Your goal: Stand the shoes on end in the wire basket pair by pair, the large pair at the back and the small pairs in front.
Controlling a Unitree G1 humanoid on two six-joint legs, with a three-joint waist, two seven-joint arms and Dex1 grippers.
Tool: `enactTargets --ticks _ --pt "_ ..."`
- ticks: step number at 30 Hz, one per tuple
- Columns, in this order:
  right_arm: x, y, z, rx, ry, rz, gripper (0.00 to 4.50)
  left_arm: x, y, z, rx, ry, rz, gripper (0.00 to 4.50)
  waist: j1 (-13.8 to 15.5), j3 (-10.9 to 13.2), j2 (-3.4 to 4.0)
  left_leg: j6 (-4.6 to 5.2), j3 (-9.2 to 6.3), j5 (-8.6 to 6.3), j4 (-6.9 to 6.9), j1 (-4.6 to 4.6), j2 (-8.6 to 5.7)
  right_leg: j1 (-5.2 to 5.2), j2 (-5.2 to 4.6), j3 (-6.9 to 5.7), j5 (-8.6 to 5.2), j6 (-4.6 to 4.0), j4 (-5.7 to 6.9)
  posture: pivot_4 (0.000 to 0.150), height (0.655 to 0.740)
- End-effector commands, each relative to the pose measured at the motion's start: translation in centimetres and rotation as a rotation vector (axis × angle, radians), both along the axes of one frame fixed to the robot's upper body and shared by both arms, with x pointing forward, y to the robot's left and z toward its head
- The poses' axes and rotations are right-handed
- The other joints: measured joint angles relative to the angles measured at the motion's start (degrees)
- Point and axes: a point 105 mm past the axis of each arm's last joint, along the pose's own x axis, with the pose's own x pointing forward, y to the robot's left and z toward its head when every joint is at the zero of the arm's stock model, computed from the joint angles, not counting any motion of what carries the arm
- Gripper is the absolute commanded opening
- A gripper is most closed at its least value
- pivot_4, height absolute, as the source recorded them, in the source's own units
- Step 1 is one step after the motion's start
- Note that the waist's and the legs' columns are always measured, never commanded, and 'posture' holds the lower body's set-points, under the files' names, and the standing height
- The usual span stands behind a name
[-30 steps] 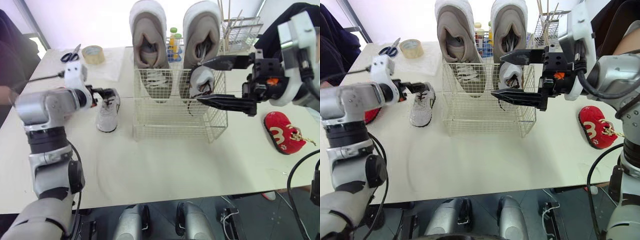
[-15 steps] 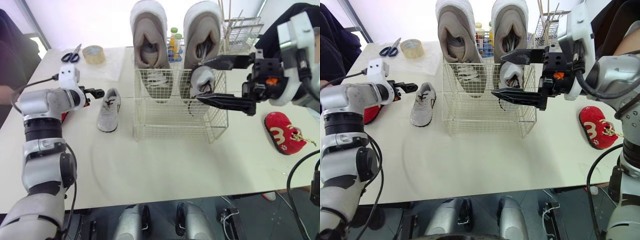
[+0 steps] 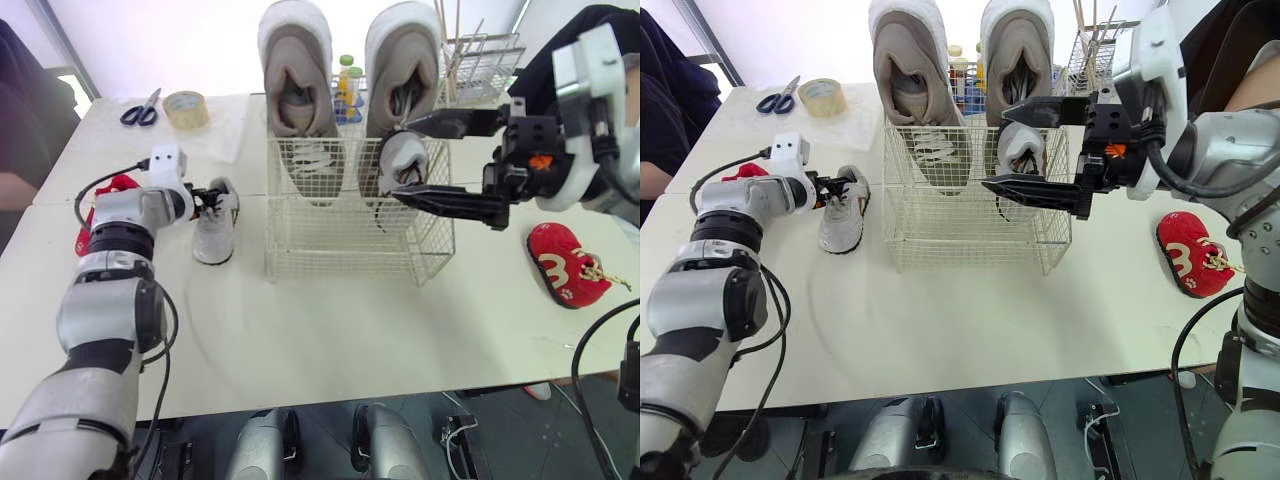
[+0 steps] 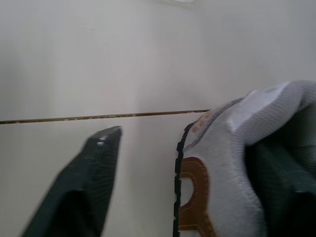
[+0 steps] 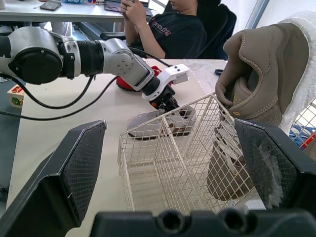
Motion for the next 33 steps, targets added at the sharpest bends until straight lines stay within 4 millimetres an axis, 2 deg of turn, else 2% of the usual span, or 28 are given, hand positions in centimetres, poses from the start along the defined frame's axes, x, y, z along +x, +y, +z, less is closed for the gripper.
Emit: enactTargets --ticks 1,3,4,6,9,12,15,19,23,26,28,31,33 --pt "-0.7 0.0 1.1 0.008 -0.062 0.004 4.5 0.0 0.9 0.0 0.04 0.002 0.018 1.3 0.0 0.0 0.0 0.0 0.0 0.0 0.0 0.01 0.0 0.0 0.0 0.0 0.0 0.0 0.0 0.15 0.74" --pt "-0.7 0.0 1.1 0.009 -0.063 0.001 4.5 0.1 1.2 0.6 0.036 -0.018 0.03 0.28 -0.1 0.0 0.02 0.0 -0.01 0.0 0.0 0.02 0.01 0.0 0.0 0.0 0.0 0.0 0.02 0.15 0.74" --pt "-0.6 -0.1 1.1 0.01 -0.063 -0.001 4.5 0.2 1.3 1.0 0.034 -0.032 0.037 0.06 -0.1 0.0 0.02 0.0 0.0 0.0 0.0 0.02 0.02 -0.01 0.0 0.01 0.0 0.0 0.03 0.15 0.74" --pt "-0.6 -0.2 1.1 0.01 -0.063 -0.006 4.5 0.5 1.6 2.5 0.034 -0.087 0.049 0.06 -0.1 0.0 0.01 0.0 -0.01 0.0 0.0 0.02 0.02 -0.02 0.0 0.0 0.0 0.0 0.04 0.15 0.74" --pt "-0.5 -0.4 1.1 0.014 -0.061 -0.014 4.5 1.1 1.2 6.1 0.05 -0.24 0.026 0.06 -0.1 0.0 -0.01 0.01 -0.01 0.0 0.01 -0.02 0.02 -0.03 -0.01 0.0 0.0 0.0 0.02 0.15 0.74" --pt "-0.3 -0.8 1.2 0.02 -0.058 -0.024 4.5 0.9 -0.5 11.6 0.026 -0.499 -0.046 0.06 0.2 0.1 -0.14 0.01 -0.03 0.0 0.0 -0.12 0.02 -0.11 -0.01 -0.01 0.0 0.0 0.01 0.15 0.74" --pt "-0.1 -1.0 1.3 0.024 -0.055 -0.034 4.5 -1.3 -1.4 16.8 -0.028 -0.754 -0.029 0.06 0.3 0.1 -0.17 0.02 -0.03 -0.01 0.01 -0.13 0.0 -0.09 -0.05 0.0 0.01 -0.01 0.01 0.15 0.74" --pt "0.0 -1.1 1.2 0.028 -0.043 -0.033 4.5 -5.8 -1.7 20.9 -0.082 -1.024 0.039 0.06 0.0 0.1 -0.17 0.05 -0.03 -0.03 0.01 -0.09 -0.01 -0.02 -0.07 0.04 0.02 0.0 -0.01 0.15 0.74" --pt "0.4 -0.7 0.9 0.039 -0.019 -0.018 4.5 -8.6 -1.7 22.0 -0.111 -1.132 0.083 0.06 0.0 0.1 -0.17 0.01 -0.02 0.0 0.0 0.0 0.03 0.0 -0.03 0.04 0.02 0.0 0.0 0.15 0.74" --pt "0.5 -0.6 0.5 0.044 0.0 -0.007 4.5 -11.8 -2.2 23.9 -0.097 -1.285 0.094 0.06 0.0 0.1 -0.17 -0.03 -0.04 0.02 0.01 0.02 0.03 0.01 -0.01 0.03 0.02 -0.01 0.04 0.15 0.74" --pt "0.9 -0.5 0.5 0.053 0.001 -0.011 4.5 -12.9 -2.1 24.8 -0.108 -1.344 0.113 0.06 0.2 0.1 -0.19 -0.01 -0.05 0.02 0.01 0.01 0.02 0.03 -0.02 0.03 0.02 -0.01 0.02 0.15 0.74" --pt "1.1 -0.5 1.1 0.067 0.002 -0.001 4.5 -14.1 -3.4 25.9 -0.113 -1.415 0.079 0.06 0.7 0.1 -0.19 0.0 -0.06 0.01 0.04 0.02 0.0 0.08 -0.02 0.02 0.02 -0.01 -0.01 0.15 0.74" --pt "1.2 -0.4 0.8 0.055 0.015 0.011 4.5 -14.5 -5.3 25.9 -0.103 -1.453 0.015 0.06 1.1 0.1 -0.18 0.0 -0.06 0.01 0.06 0.03 0.0 0.09 -0.01 0.02 0.03 -0.01 0.0 0.15 0.74"
